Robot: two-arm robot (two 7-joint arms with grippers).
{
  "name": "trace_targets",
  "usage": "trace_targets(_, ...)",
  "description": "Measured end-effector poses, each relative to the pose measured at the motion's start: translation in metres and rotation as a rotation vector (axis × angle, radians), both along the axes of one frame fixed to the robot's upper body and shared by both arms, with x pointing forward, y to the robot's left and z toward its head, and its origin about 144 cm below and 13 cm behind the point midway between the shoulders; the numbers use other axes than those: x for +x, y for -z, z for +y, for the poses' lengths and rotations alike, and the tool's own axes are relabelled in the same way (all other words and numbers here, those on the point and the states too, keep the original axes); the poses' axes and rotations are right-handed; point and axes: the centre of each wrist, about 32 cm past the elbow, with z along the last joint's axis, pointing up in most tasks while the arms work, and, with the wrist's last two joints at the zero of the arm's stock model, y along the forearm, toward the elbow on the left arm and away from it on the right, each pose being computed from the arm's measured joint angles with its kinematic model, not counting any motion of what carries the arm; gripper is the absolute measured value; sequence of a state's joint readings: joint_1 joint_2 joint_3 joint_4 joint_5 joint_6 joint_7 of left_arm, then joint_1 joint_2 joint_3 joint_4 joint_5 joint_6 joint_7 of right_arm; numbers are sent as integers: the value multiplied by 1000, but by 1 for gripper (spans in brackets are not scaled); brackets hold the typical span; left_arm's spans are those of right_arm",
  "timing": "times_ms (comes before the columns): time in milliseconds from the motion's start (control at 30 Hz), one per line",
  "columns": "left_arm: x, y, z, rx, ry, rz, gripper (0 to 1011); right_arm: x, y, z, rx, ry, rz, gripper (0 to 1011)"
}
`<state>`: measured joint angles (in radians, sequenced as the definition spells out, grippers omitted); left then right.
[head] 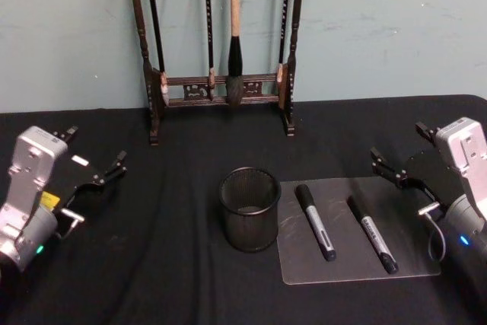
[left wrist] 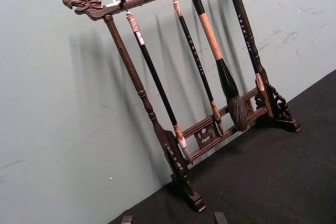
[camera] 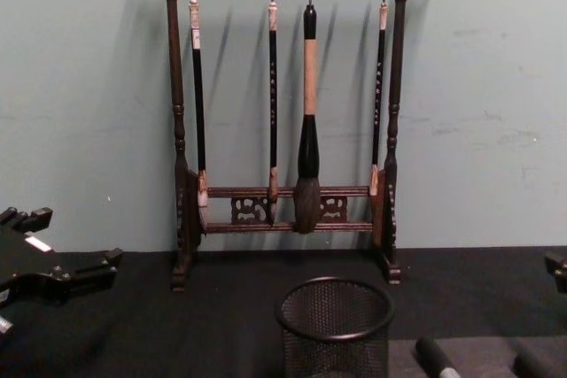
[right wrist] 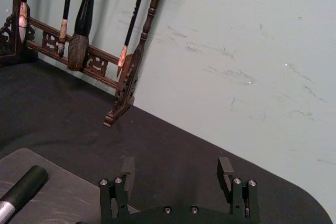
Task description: Pick up the water-based marker from the table and place it into the pen holder.
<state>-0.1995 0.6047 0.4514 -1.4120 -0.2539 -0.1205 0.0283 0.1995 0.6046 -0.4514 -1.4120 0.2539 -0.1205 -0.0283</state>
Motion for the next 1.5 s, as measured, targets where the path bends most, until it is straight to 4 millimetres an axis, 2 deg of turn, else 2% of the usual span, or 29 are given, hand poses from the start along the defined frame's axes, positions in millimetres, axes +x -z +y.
trace_targets(1000, 0, 0, 0, 0, 0, 0, 1009, 0, -2, 1, 2, 8, -2, 1002)
trace_targets(1133, 0, 0, 0, 0, 0, 0, 1009, -3, -7, 6, 15, 40, 13, 1002)
trace_targets(1500, 0, 0, 0, 0, 0, 0, 1009, -19, -42, 21, 117, 41, 278, 1002)
